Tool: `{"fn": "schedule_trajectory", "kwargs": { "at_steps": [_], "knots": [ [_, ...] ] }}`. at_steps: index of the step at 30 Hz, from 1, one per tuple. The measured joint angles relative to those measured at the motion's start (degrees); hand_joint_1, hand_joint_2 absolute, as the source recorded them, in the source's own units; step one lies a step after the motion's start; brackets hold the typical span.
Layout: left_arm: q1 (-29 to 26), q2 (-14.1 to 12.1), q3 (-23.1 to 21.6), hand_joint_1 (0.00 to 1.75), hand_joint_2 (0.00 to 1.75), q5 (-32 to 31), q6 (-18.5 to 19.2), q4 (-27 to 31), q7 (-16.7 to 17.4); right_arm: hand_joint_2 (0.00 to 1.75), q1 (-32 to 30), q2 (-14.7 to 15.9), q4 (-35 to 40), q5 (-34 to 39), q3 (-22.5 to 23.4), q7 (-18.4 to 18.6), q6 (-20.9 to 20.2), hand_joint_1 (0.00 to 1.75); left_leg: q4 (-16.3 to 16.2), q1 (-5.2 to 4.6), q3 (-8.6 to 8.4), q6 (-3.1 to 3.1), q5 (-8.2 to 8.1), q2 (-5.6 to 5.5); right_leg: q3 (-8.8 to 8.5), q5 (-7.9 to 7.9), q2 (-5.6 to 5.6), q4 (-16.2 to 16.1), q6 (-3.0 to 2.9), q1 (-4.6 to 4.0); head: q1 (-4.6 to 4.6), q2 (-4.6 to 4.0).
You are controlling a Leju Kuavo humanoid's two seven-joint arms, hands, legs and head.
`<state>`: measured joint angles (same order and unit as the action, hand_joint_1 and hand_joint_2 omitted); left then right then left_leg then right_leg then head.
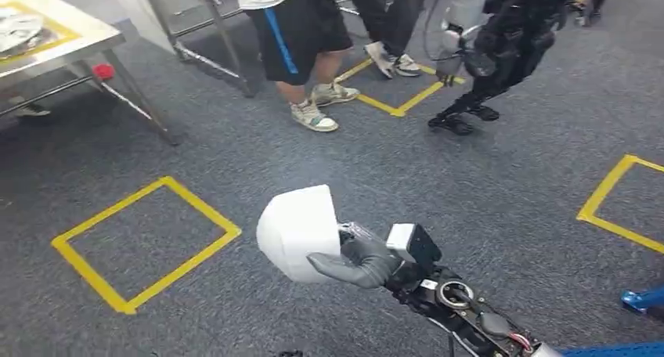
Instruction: Take the parts from the cabinet and place them on the table.
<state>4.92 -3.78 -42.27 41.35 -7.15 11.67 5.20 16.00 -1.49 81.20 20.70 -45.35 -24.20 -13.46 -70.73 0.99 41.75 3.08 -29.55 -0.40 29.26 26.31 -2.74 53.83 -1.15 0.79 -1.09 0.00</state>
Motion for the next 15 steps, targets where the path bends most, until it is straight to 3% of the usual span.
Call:
{"fn": "schedule_trajectory", "kwargs": {
  "at_steps": [1, 2, 3, 4, 5, 6, 8, 9, 10, 11, 12, 13, 14, 15],
  "knots": [
    [0.0, 0.0, 0.0, 0.00, 1.75, 0.0, 0.0, 0.0, 0.0, 1.75, 0.0, 0.0, 0.1, 0.0, 0.0, 0.0, 0.0, 1.75, 4.2, 0.08, -2.24, 0.01, 2.26, 0.24, -0.09, 0.09, -0.64, 0.0, 0.10, 0.03, -0.24, 0.00],
    [0.0, 0.0, 0.0, 0.00, 1.75, 0.0, 0.0, 0.0, 0.0, 1.75, 0.0, 0.0, 0.2, 0.0, 0.0, 0.1, 0.0, 1.75, 9.9, 0.09, -5.34, -0.10, 4.69, 1.22, -0.23, 0.25, -1.19, 0.0, 0.28, 0.05, -0.48, 0.00],
    [0.0, 0.0, 0.0, 0.00, 1.75, 0.0, 0.0, 0.0, 0.0, 1.75, 0.1, 0.0, 0.3, 0.0, 0.0, 0.1, 0.0, 1.75, 14.8, 0.00, -8.23, -0.23, 6.32, 3.63, -0.49, 0.42, -1.66, 0.0, 0.55, -0.05, -0.77, 0.00],
    [0.2, 0.0, 0.0, 0.00, 1.75, 0.0, 0.0, 0.0, 0.0, 1.75, 0.1, 0.0, 0.6, -0.1, 0.0, 0.1, 0.0, 1.75, 17.1, -0.50, -9.32, -0.54, 6.12, 5.28, -0.48, 0.72, -2.02, 0.2, 0.97, -0.56, -1.36, 0.00],
    [0.3, -0.1, 0.0, 0.00, 1.75, 0.1, 0.0, 0.0, 0.0, 1.75, 0.3, 0.0, 0.7, -0.1, 0.0, 0.2, 0.0, 1.75, 17.0, -0.52, -9.19, -1.43, 6.34, 4.04, -0.68, 0.86, -2.49, 0.2, 1.25, -0.61, -1.23, 0.00],
    [0.3, 0.0, -0.1, 0.00, 1.75, 0.1, 0.0, 0.0, 0.0, 1.75, 0.4, 0.0, 0.8, -0.1, -0.1, 0.2, 0.0, 1.75, 16.8, -0.67, -9.05, -1.85, 6.08, 3.59, -0.88, 0.99, -3.00, 0.1, 1.53, -0.57, -0.74, 0.00],
    [0.2, -0.1, -0.1, 0.00, 1.75, 0.1, 0.0, 0.0, 0.2, 1.75, 0.5, 0.0, 1.2, -0.1, -0.2, 0.3, 0.0, 1.75, 17.1, -0.70, -9.19, -2.65, 6.14, 2.26, -1.47, 1.38, -4.09, 0.0, 2.31, -0.49, -0.75, 0.00],
    [0.1, 0.0, -0.1, 0.00, 1.75, 0.1, 0.0, 0.0, 0.2, 1.75, 0.6, 0.1, 1.4, -0.1, -0.2, 0.4, 0.0, 1.75, 17.3, -0.29, -9.54, -2.98, 6.26, 1.77, -0.90, 2.11, -2.06, 0.7, 2.77, -0.13, -0.57, 0.00],
    [0.2, 0.0, -0.1, 0.00, 1.75, 0.1, 0.0, 0.0, 0.2, 1.75, 0.7, 0.1, 1.6, -0.1, -0.3, 0.4, 0.0, 1.75, 17.2, -0.29, -9.65, -3.26, 6.17, 1.38, -0.07, 3.76, 0.12, 3.3, 2.87, -0.12, -0.22, 0.00],
    [0.2, 0.1, -0.2, 0.00, 1.75, 0.1, 0.0, 0.0, 0.3, 1.75, 0.7, 0.1, 1.6, -0.1, -0.3, 0.4, 0.0, 1.75, 17.2, -0.31, -9.66, -3.72, 6.16, 0.89, 2.06, 6.24, 1.39, 8.0, 2.86, -0.14, 0.33, 0.00],
    [0.3, 0.0, -0.2, 0.00, 1.75, 0.1, 0.0, 0.0, 0.3, 1.75, 0.6, 0.2, 1.6, -0.1, -0.4, 0.5, 0.0, 1.75, 17.2, -0.41, -9.63, -3.84, 6.12, 0.24, 4.85, 8.63, 2.01, 13.8, 2.88, -0.25, 0.76, 0.00],
    [0.3, 0.0, -0.2, 0.00, 1.75, 0.1, 0.0, 0.0, 0.3, 1.75, 0.4, 0.3, 1.6, -0.1, -0.4, 0.5, 0.1, 1.75, 17.2, -0.53, -9.65, -3.89, 6.09, -0.51, 7.03, 9.96, 2.27, 18.1, 2.87, -0.23, 1.16, 0.00],
    [0.2, 0.0, -0.2, 0.00, 1.75, 0.1, 0.0, 0.0, 0.3, 1.75, 0.2, 0.5, 1.6, -0.1, -0.4, 0.5, 0.1, 1.75, 17.2, -0.62, -9.74, -3.95, 6.04, -1.34, 8.33, 9.91, 2.38, 20.2, 2.74, -0.24, 1.42, 0.00],
    [0.2, 0.0, -0.2, 0.00, 1.75, 0.1, 0.0, 0.0, 0.3, 1.75, 0.2, 0.5, 1.6, -0.1, -0.4, 0.5, 0.1, 1.75, 17.2, -0.67, -9.88, -3.98, 6.00, -2.10, 8.19, 8.47, 2.45, 19.2, 2.60, -0.25, 1.62, 0.00]
  ]
}}
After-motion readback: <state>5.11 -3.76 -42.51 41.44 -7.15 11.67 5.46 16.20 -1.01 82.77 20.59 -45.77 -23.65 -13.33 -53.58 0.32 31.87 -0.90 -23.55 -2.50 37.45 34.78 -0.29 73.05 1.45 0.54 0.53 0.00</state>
